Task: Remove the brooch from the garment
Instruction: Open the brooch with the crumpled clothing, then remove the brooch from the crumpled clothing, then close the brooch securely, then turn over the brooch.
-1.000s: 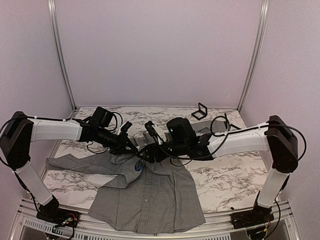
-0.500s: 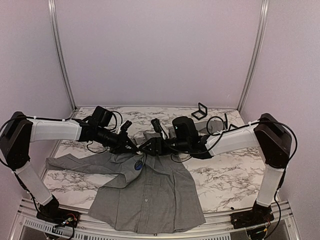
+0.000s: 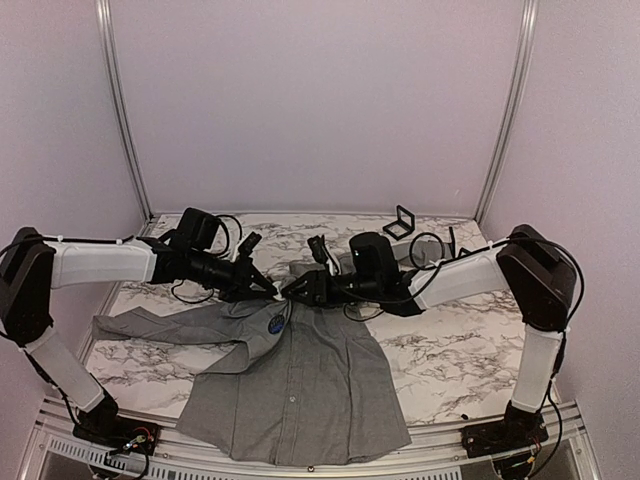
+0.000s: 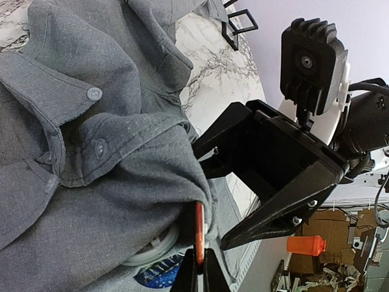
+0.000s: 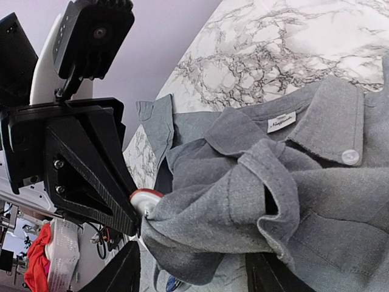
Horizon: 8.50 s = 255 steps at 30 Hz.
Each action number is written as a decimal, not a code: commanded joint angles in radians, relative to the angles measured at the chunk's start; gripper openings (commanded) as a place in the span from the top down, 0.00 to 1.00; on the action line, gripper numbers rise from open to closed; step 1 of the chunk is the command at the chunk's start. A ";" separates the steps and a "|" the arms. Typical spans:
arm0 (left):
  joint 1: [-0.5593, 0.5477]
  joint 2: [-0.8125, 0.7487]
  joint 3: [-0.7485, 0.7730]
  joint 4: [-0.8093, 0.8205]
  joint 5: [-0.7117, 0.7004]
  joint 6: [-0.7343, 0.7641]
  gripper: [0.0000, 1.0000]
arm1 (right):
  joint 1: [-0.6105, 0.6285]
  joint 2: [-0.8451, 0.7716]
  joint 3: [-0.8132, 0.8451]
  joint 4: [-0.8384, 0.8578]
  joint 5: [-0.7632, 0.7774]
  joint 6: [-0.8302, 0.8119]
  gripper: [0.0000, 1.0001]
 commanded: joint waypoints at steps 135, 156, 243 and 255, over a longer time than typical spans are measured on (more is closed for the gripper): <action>-0.123 -0.140 0.063 0.170 0.167 0.194 1.00 | -0.060 -0.316 0.100 -0.305 -0.352 -0.493 0.58; -0.132 -0.147 0.015 0.355 0.202 0.070 1.00 | -0.060 -0.304 0.069 -0.262 -0.382 -0.478 0.82; -0.180 -0.255 0.076 0.176 -0.383 0.481 1.00 | -0.102 -0.575 -0.091 -0.164 0.205 -0.208 0.18; -0.337 -0.323 0.014 0.307 -0.845 0.952 1.00 | -0.163 -0.533 -0.057 -0.209 0.136 -0.076 0.16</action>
